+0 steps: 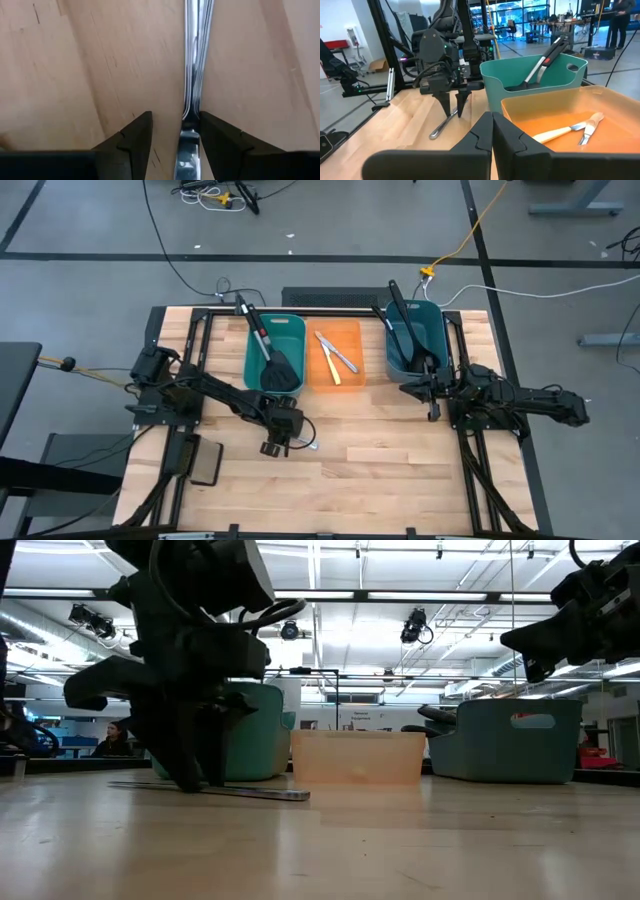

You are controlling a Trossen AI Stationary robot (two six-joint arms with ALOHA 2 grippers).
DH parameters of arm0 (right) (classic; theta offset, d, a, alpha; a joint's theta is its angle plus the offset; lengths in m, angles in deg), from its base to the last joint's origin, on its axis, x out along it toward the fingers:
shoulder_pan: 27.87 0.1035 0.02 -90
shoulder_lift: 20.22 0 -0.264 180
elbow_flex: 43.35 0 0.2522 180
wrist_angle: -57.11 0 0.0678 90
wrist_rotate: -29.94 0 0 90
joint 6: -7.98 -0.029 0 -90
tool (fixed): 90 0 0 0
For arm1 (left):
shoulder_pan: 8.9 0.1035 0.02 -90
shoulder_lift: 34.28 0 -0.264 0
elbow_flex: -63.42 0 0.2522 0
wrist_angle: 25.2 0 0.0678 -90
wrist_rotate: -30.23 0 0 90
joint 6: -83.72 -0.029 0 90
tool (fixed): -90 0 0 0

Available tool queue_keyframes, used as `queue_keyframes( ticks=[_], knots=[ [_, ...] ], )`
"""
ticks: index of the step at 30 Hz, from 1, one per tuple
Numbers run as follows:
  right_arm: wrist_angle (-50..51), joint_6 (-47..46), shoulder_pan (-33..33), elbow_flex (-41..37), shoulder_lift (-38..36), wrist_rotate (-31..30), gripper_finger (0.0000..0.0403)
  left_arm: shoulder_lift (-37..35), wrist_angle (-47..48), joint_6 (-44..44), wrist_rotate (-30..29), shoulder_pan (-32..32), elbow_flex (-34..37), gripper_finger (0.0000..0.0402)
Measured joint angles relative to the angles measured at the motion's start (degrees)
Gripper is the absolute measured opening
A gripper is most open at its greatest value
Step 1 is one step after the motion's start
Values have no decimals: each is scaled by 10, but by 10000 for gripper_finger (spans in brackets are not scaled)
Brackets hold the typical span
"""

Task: Pick & Place Kitchen Items
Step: Put the silver knife into the orange bin

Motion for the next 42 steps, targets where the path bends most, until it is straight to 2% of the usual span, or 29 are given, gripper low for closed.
queue_keyframes(
  ticks=[12,23,27,36,42],
  knots=[
    [-1,0,0,0,7,0,7,5,-26,3,21,-1,1,164],
    [-1,3,0,0,9,-1,7,5,-31,19,34,-8,1,67],
    [-1,3,0,0,9,-1,7,5,-37,31,49,-16,1,44],
    [-1,9,0,0,18,-1,7,8,-85,84,66,-39,3,58],
    [-1,9,0,0,26,-1,7,8,-145,126,55,-51,3,50]
  ],
)
